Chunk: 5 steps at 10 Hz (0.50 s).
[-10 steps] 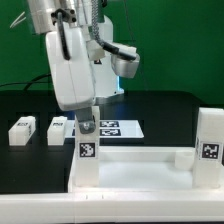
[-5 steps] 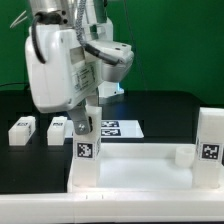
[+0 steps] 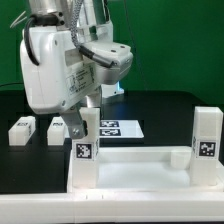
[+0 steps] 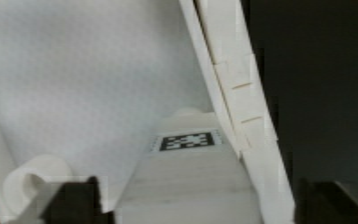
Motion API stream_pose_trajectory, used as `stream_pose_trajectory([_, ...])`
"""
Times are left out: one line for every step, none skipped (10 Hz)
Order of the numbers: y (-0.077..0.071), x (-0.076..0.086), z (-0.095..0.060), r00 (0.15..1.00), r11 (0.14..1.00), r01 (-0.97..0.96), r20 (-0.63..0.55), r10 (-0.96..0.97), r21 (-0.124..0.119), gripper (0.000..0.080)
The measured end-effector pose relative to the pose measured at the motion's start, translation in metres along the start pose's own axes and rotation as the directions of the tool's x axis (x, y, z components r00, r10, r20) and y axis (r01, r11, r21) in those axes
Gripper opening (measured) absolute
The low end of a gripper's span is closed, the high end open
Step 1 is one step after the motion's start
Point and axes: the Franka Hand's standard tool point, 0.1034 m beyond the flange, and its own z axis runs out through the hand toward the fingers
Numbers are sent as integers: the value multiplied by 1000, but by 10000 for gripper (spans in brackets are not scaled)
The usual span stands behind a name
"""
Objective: Assemble desk
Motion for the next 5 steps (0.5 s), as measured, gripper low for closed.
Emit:
stream_pose_trajectory([-1, -3, -4, 1000, 1000, 23, 3, -23, 7, 625])
stream_pose_trajectory([-1, -9, -14, 999, 999, 30, 11, -30, 23, 642])
stream_pose_trajectory([2, -21, -27, 999, 999, 28, 23, -29, 35, 642])
stream_pose_trajectory([6, -38, -38, 999, 998, 36, 37, -38, 44, 648])
stream_pose_trajectory([9, -43, -39, 998, 998, 45, 40, -47, 41, 648])
